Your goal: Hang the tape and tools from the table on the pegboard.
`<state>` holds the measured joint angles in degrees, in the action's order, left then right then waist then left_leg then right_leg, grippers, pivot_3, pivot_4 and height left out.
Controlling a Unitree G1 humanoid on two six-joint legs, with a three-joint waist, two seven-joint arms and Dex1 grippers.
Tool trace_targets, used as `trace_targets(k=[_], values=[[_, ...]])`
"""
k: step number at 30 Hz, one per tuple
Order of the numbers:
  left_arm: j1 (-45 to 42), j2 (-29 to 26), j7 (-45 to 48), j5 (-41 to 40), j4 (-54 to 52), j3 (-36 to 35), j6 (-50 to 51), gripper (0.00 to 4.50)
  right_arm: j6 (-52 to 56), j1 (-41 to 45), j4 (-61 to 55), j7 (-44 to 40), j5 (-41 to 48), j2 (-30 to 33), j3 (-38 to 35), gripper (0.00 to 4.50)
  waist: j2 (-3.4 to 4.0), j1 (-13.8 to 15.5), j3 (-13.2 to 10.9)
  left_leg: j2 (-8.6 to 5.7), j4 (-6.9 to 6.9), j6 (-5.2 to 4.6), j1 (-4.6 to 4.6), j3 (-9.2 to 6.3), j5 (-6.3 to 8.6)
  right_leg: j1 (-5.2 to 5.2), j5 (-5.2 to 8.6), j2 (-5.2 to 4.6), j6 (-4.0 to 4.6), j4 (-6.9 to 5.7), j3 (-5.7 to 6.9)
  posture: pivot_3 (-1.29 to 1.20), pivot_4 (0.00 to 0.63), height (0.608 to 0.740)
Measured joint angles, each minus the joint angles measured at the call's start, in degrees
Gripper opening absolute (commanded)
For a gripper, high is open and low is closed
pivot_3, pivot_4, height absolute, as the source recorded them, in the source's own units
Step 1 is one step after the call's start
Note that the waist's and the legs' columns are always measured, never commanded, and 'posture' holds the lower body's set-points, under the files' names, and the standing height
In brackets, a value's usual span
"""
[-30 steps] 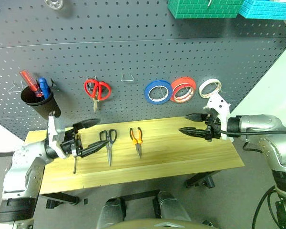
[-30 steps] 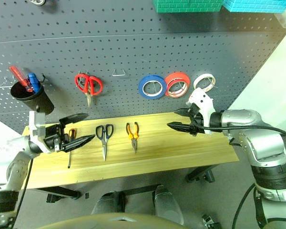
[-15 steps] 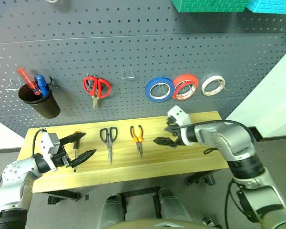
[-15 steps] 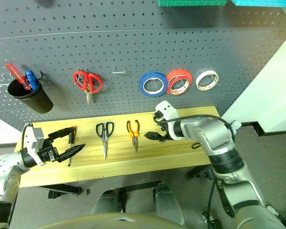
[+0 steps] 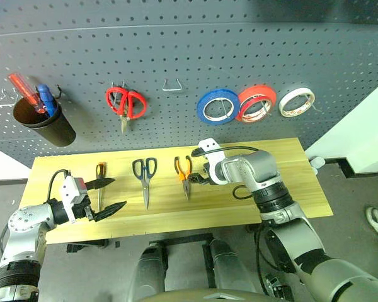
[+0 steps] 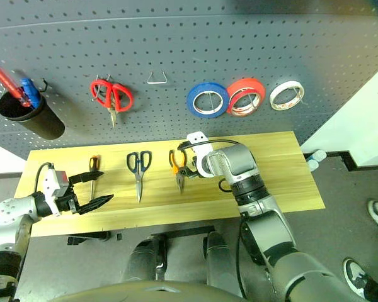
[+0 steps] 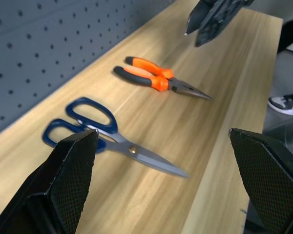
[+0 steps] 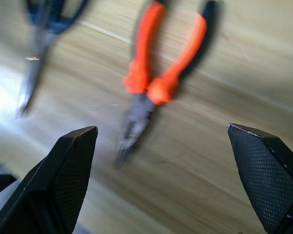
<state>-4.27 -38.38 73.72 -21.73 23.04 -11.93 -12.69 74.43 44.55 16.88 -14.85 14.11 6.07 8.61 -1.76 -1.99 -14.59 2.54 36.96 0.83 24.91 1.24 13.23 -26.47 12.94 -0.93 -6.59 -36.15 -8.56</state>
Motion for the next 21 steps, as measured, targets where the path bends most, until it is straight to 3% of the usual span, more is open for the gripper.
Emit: trace_targets(k=[5, 21], values=[[-1.51, 0.01, -0.06, -0.07, -1.66, 1.11, 2.29, 4.50, -1.11, 2.86, 3.67, 2.91, -1.19, -3.03, -2.56, 4.45, 0.23, -0.20, -1.10, 0.07, 0.02, 0.00, 0.46, -0.06, -0.01, -0.42, -0.02, 0.09, -0.04, -0.03, 0.09, 0.20, 0.357, 0.740], [-8.07, -1.04, 1.39, -0.09, 4.45, 0.96, 3.61, 4.50, -8.04, 9.67, 16.66, 5.11, -3.91, -9.89, -4.44, 4.45, 0.32, -0.31, -3.83, 0.18, -0.07, 0.00, 0.62, -0.20, -0.01, -0.59, -0.03, 0.19, -0.06, -0.06, 0.30, 0.21, 0.378, 0.740]])
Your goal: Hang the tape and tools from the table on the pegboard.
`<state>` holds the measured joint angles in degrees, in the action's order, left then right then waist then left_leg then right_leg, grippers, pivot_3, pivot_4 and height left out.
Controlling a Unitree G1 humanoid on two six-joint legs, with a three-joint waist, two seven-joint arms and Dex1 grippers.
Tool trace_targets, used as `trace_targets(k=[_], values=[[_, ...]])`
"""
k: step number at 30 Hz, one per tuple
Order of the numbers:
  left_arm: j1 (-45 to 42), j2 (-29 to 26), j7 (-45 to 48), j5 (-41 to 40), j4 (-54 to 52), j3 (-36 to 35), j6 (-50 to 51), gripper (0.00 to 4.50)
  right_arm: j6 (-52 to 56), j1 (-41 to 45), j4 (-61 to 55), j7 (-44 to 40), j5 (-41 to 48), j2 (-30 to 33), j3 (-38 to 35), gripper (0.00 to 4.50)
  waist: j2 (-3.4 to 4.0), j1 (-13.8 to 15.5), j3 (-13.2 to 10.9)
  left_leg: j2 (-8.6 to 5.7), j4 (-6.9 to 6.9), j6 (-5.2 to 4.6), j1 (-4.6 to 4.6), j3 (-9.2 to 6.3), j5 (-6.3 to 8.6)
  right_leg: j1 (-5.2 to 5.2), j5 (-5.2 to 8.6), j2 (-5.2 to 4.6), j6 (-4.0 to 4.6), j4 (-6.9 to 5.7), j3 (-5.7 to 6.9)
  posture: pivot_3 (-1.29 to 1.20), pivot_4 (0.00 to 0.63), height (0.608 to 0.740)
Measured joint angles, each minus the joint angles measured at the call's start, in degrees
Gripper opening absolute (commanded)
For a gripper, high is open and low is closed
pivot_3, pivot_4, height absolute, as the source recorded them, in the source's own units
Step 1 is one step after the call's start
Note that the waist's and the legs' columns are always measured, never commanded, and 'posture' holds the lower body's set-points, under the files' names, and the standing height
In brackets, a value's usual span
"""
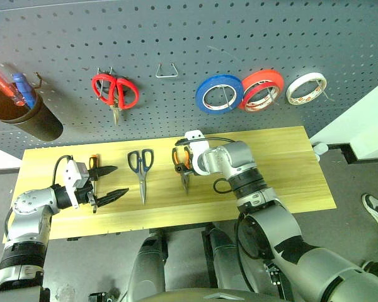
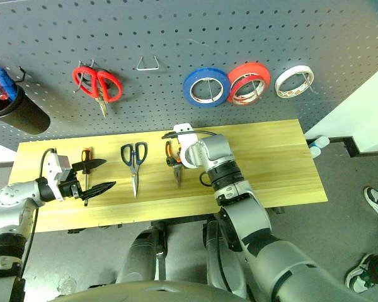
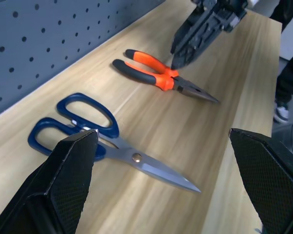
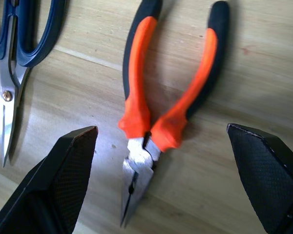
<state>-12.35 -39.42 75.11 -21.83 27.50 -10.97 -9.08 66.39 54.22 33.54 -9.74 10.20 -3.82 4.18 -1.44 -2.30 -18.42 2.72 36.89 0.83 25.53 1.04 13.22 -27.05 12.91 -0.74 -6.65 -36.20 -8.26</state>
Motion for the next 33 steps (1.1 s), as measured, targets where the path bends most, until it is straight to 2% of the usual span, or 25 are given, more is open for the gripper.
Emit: trace_targets(k=[8, 16, 23, 33], values=[[0.76, -0.72, -0.20, -0.09, 0.17, -1.15, -0.22, 4.50, -4.40, 2.23, 5.40, 0.34, -2.28, -2.67, 1.14, 4.45, 0.04, -0.02, -0.30, 0.03, -0.12, 0.00, 0.11, -0.04, 0.00, -0.18, -0.02, 0.00, -0.04, -0.02, 0.09, 0.24, 0.379, 0.740], [2.97, -0.69, -1.50, -0.12, -1.96, -1.66, -0.47, 4.50, -7.76, 6.09, 13.91, 7.86, -2.88, -3.58, -2.92, 4.45, 0.05, 0.45, -0.41, 0.02, -0.16, 0.01, 0.13, -0.14, 0.00, -0.16, 0.03, -0.04, 0.06, 0.01, 0.20, 0.26, 0.372, 0.740], [3.15, -0.38, -2.17, -0.13, -2.55, -1.67, -0.99, 4.50, -10.03, 7.79, 17.87, 8.96, -4.41, -3.98, -0.88, 4.45, 0.05, 0.78, -0.41, 0.02, -0.18, 0.01, 0.08, -0.19, 0.00, -0.12, 0.05, -0.03, 0.11, 0.01, 0.25, 0.27, 0.361, 0.740], [3.59, -0.37, -2.91, -0.15, -2.49, -1.82, -1.63, 4.50, -8.87, 7.86, 17.68, 8.68, -5.46, -4.13, 2.07, 4.45, 0.00, 1.52, -0.38, 0.03, -0.52, 0.10, -0.03, -0.23, -0.06, -0.14, 0.16, -0.02, 0.32, 0.05, 0.30, 0.27, 0.344, 0.740]])
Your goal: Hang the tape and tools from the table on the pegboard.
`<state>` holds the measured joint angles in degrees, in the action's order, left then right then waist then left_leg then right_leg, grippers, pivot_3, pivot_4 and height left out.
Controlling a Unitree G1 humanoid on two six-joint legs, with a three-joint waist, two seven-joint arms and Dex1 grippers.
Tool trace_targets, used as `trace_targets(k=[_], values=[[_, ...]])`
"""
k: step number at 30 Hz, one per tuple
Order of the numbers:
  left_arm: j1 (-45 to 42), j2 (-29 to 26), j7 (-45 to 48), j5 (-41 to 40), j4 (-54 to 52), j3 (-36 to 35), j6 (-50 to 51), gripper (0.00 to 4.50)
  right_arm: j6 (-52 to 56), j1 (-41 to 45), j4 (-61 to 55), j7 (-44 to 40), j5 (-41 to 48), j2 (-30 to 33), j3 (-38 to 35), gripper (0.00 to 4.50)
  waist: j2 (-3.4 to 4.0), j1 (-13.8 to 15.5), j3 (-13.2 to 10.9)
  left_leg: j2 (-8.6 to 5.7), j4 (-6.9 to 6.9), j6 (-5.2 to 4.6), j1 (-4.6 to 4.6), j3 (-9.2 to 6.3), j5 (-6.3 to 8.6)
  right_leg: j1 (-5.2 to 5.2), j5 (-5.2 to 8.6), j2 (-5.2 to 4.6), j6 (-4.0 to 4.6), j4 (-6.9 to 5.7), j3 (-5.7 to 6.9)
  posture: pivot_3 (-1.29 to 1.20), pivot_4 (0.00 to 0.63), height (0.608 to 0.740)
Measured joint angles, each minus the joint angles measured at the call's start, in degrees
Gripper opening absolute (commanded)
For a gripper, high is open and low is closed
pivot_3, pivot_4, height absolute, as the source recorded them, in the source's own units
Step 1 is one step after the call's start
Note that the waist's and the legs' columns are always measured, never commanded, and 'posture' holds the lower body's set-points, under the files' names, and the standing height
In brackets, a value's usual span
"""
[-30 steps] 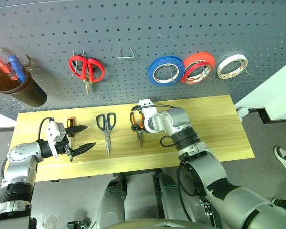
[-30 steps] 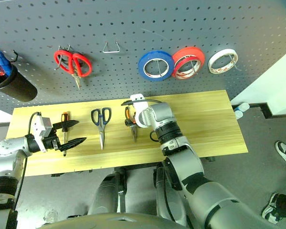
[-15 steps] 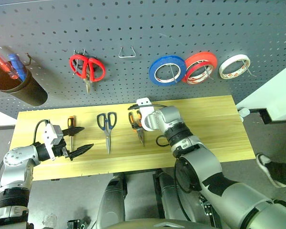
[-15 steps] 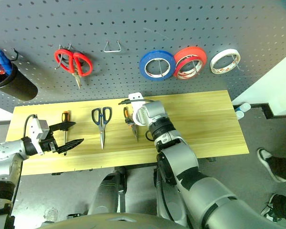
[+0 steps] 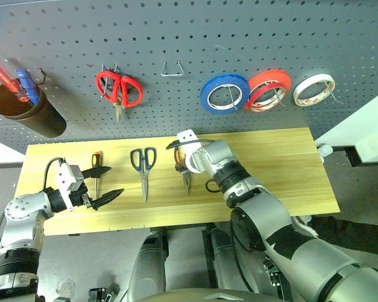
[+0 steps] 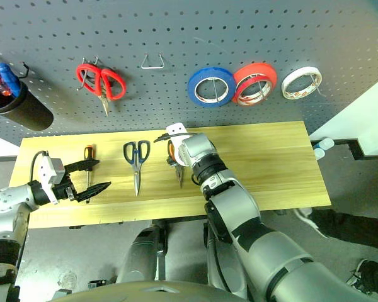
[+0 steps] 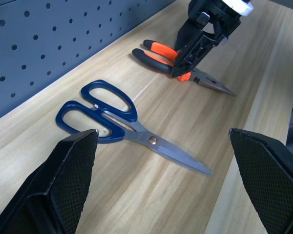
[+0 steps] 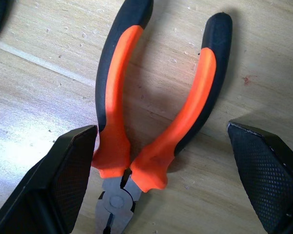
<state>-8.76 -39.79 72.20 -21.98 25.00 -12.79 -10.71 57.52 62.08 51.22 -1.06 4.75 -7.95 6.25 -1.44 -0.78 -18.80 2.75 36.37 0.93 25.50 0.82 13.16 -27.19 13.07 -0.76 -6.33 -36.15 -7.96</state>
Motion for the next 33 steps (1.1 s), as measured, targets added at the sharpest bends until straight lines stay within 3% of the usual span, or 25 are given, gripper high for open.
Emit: trace_targets(k=[2, 5, 10, 11, 21, 26, 30, 33], values=[[0.05, 0.00, -0.05, 0.00, 0.07, -0.01, -0.12, 4.50, 0.01, 0.03, 0.03, 0.97, 0.04, -0.03, -0.06, 4.45, -0.01, 0.08, 0.01, 0.00, -0.16, 0.10, -0.05, -0.04, -0.06, -0.01, 0.01, 0.00, 0.01, 0.01, 0.05, 0.27, 0.337, 0.740], [0.09, 0.00, -0.10, 0.01, 0.28, -0.01, -0.33, 4.50, 0.06, 0.16, 0.28, 2.03, 0.17, -0.06, -0.79, 3.91, -0.02, 0.14, 0.02, 0.00, -0.23, 0.12, -0.05, -0.11, -0.07, -0.01, 0.02, 0.00, 0.03, 0.02, 0.15, 0.27, 0.330, 0.740], [-0.12, 0.13, -0.29, 0.01, 1.29, -0.02, -1.30, 4.50, 1.29, 0.15, 0.24, 2.92, 0.01, -0.10, -0.67, 2.31, -0.12, 0.01, 0.08, 0.01, -0.28, 0.13, -0.04, -0.11, -0.08, -0.02, 0.03, 0.00, 0.05, 0.03, 0.17, 0.26, 0.313, 0.740], [-0.24, 0.24, -0.31, 0.01, 1.56, -0.02, -1.43, 4.50, 1.62, 0.15, 0.17, 2.89, 0.02, -0.11, -0.57, 2.18, -0.12, 0.01, 0.09, 0.01, -0.29, 0.13, -0.05, -0.11, -0.08, -0.02, 0.03, 0.01, 0.05, 0.03, 0.18, 0.26, 0.308, 0.740], [-3.52, 1.59, -0.40, 0.19, 6.23, 0.13, -3.80, 4.50, 5.52, -0.81, -3.55, -3.17, -1.77, 0.08, 9.80, 2.18, -0.20, 0.03, 0.16, 0.03, -0.35, 0.33, 0.08, -0.12, -0.19, -0.14, -0.06, 0.03, -0.10, 0.02, 0.23, 0.22, 0.250, 0.740], [-5.60, 1.86, -0.06, 0.19, 7.48, 0.32, -4.28, 4.50, 11.47, -7.16, -18.12, -13.22, -0.18, 3.67, 15.51, 2.18, -0.31, 0.11, 0.26, 0.03, -0.34, 0.65, 0.51, -0.19, -0.38, -0.45, -0.11, 0.01, -0.14, -0.02, 0.35, 0.18, 0.217, 0.740], [-4.18, 1.87, 1.78, -0.41, 5.69, 0.47, -3.02, 4.50, 17.35, -9.46, -31.76, -16.61, 2.83, 8.76, 11.65, 2.18, -0.58, 0.10, 0.71, 0.01, -0.25, 1.41, 1.41, -0.33, -0.82, -1.31, -0.42, -0.02, -0.20, -0.12, 0.46, 0.15, 0.190, 0.740], [-1.65, 1.89, 3.63, -2.04, 1.54, 0.71, -0.80, 4.50, 19.59, -11.22, -42.11, -18.10, 5.01, 11.57, 7.43, 2.18, -0.84, -0.06, 1.12, 0.02, -0.27, 1.59, 1.44, -0.47, -0.93, -1.32, -0.50, 0.00, -0.14, -0.11, 0.58, 0.13, 0.165, 0.740]])
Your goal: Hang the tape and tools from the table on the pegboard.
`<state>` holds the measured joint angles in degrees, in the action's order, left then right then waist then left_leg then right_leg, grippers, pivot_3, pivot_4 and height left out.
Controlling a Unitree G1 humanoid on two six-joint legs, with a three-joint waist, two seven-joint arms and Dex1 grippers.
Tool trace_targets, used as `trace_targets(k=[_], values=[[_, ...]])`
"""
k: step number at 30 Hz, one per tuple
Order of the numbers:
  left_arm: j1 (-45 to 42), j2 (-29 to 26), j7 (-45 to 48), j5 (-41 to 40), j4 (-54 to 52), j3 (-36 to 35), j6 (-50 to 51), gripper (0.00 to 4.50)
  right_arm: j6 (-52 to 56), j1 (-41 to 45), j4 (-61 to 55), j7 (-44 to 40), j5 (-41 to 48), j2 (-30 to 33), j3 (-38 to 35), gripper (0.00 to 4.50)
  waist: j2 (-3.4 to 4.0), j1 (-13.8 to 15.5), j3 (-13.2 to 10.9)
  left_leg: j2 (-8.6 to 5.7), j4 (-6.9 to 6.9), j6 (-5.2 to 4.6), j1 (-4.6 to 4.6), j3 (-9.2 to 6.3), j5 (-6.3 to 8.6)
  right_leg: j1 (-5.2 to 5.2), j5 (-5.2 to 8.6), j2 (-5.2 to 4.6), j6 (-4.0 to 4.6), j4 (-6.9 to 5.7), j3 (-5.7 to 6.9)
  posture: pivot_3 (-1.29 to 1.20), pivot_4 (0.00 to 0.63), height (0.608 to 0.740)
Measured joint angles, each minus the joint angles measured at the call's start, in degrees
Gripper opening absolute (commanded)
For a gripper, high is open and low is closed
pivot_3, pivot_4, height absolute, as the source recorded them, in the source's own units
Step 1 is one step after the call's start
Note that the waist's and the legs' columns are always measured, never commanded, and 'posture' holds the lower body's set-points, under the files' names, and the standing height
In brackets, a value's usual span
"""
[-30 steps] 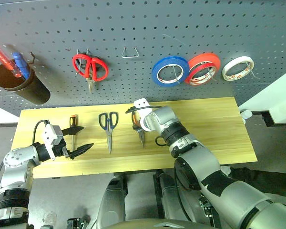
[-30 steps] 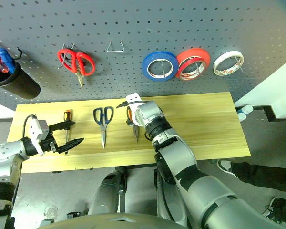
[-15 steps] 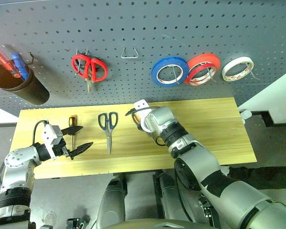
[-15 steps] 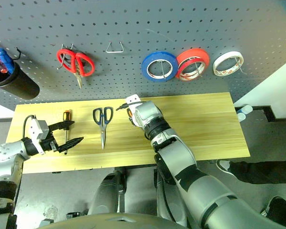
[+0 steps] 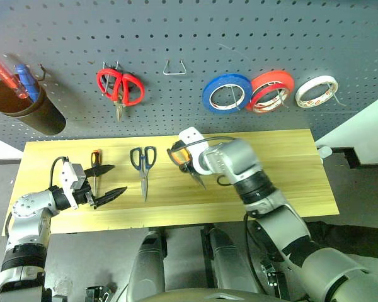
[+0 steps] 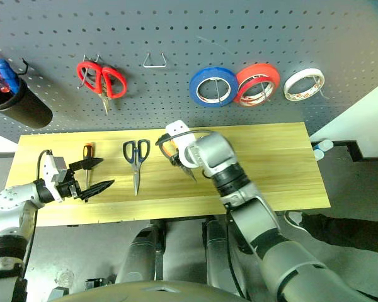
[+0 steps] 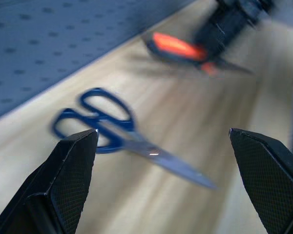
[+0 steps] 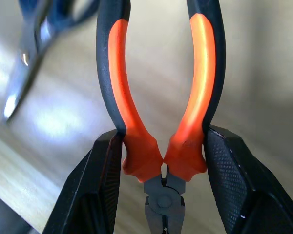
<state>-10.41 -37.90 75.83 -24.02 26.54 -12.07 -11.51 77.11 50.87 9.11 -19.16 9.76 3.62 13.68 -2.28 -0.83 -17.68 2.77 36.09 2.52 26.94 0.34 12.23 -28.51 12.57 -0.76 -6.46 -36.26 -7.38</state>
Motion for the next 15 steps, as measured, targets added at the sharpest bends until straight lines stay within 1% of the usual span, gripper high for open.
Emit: trace_targets(k=[5, 8, 10, 12, 14, 15], values=[[1.77, -0.22, -0.66, -3.71, -9.82, -0.52, 5.85, 4.50, 1.94, -1.54, -14.76, -6.79, 7.50, 3.93, -2.49, 2.17, -0.14, -0.14, 1.45, 0.02, 0.04, 0.16, 0.02, -0.27, -0.11, 0.12, -0.10, 0.03, 0.02, 0.00, 0.21, 0.11, 0.136, 0.740], [3.84, -1.08, -0.92, -5.39, -14.12, -1.17, 8.29, 4.50, 2.44, -2.45, -22.11, -11.37, 13.23, 6.69, -7.36, 2.17, -0.23, -0.20, 2.44, 0.02, 0.07, 0.16, -0.11, -0.29, -0.11, 0.34, -0.13, 0.02, -0.02, 0.08, 0.23, 0.11, 0.116, 0.740], [4.92, -1.50, -1.20, -6.42, -16.07, -2.20, 9.82, 4.50, 2.28, -2.88, -26.00, -13.80, 16.68, 8.19, -10.56, 2.17, -0.29, -0.28, 2.95, 0.02, 0.07, 0.16, -0.39, -0.32, -0.11, 0.66, -0.14, 0.03, -0.01, 0.10, 0.27, 0.10, 0.102, 0.740], [5.57, -1.54, -1.57, -7.28, -18.22, -2.82, 10.78, 4.50, 0.55, -3.79, -29.27, -15.65, 20.16, 8.53, -14.24, 2.17, -0.31, -0.31, 3.36, 0.02, 0.08, 0.16, -0.68, -0.40, -0.11, 1.03, -0.14, 0.04, 0.00, 0.17, 0.34, 0.10, 0.090, 0.740], [5.52, -1.53, -2.02, -8.08, -18.94, -3.03, 11.25, 4.50, -2.29, -3.99, -30.61, -16.67, 22.50, 8.24, -16.91, 2.17, -0.32, -0.39, 4.19, 0.03, 0.11, 0.15, -0.75, -0.45, -0.12, 1.14, -0.16, 0.06, 0.03, 0.17, 0.37, 0.10, 0.084, 0.740], [5.49, -1.51, -2.53, -8.42, -19.00, -3.34, 11.34, 4.50, -5.44, -4.35, -31.39, -16.81, 23.18, 8.04, -18.10, 2.17, -0.31, -0.41, 4.62, 0.03, 0.11, 0.15, -0.94, -0.45, -0.12, 1.32, -0.16, 0.06, 0.03, 0.17, 0.37, 0.10, 0.082, 0.740]])
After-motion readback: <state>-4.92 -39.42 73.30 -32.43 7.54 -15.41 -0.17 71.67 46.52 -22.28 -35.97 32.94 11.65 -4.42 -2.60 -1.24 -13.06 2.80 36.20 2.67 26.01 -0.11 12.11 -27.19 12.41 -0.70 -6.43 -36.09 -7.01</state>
